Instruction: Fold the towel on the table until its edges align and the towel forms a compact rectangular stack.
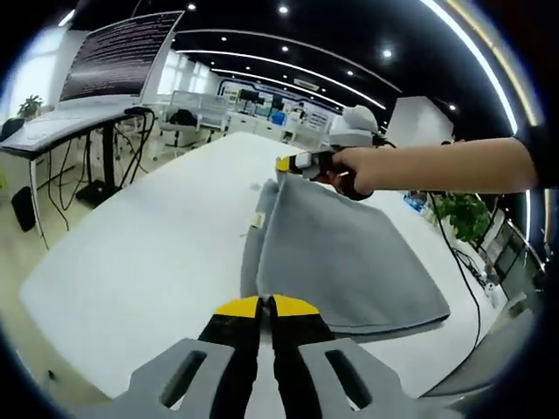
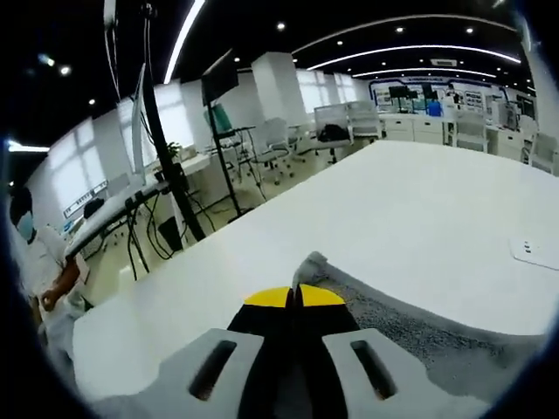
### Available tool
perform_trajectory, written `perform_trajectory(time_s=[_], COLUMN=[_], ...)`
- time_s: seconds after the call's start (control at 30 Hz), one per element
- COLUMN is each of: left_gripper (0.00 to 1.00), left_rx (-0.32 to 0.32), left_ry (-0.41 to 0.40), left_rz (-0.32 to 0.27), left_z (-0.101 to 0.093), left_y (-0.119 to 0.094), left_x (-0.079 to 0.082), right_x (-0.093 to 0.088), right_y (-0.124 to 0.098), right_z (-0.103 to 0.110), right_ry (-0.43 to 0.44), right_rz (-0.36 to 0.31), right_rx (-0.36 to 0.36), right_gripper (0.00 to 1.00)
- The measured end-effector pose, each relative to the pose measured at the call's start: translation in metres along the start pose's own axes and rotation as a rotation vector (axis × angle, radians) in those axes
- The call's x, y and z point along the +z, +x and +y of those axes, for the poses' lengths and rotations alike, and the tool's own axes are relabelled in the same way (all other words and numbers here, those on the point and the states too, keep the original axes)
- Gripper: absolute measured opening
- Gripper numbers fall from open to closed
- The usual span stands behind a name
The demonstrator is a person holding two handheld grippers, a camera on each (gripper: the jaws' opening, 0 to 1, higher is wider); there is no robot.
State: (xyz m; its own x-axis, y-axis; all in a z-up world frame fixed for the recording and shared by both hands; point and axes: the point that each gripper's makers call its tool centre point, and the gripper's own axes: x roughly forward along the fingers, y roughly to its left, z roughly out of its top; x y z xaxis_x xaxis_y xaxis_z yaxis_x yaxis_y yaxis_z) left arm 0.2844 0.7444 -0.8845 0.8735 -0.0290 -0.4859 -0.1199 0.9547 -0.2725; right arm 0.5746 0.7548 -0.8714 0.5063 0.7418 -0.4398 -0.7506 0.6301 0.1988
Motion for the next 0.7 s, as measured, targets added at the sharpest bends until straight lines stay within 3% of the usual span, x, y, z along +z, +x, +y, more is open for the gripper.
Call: perform_trajectory(time_s=[0.1, 0.2, 0.47, 0.7], left_gripper=[0.09, 0.26, 0.26, 0.3], left_rx=[0.004, 0.02, 0.021, 0.054], left_ry=[0.011, 0.022, 0.006, 0.045], left_rz=[0.007, 0.009, 0.015, 0.045], left_z=[0.001, 0.004, 0.011, 0.017], left_y=[0.002, 0.002, 0.008, 0.007], left_x=[-0.001, 0.001, 0.002, 0.002], right_x=[0.005, 0.009, 0.019, 0.018], right_y=[-0.004, -0.007, -0.025, -0.043], right_z=[0.002, -0.001, -0.025, -0.054], right_ry=[-0.007, -0.014, -0.028, -0.034], right_rz=[-0.009, -0.014, -0.031, -0.01], right_rx=[0.023, 0.023, -0.002, -0.033], right_gripper=[0.04, 0.14, 0.23, 0.31])
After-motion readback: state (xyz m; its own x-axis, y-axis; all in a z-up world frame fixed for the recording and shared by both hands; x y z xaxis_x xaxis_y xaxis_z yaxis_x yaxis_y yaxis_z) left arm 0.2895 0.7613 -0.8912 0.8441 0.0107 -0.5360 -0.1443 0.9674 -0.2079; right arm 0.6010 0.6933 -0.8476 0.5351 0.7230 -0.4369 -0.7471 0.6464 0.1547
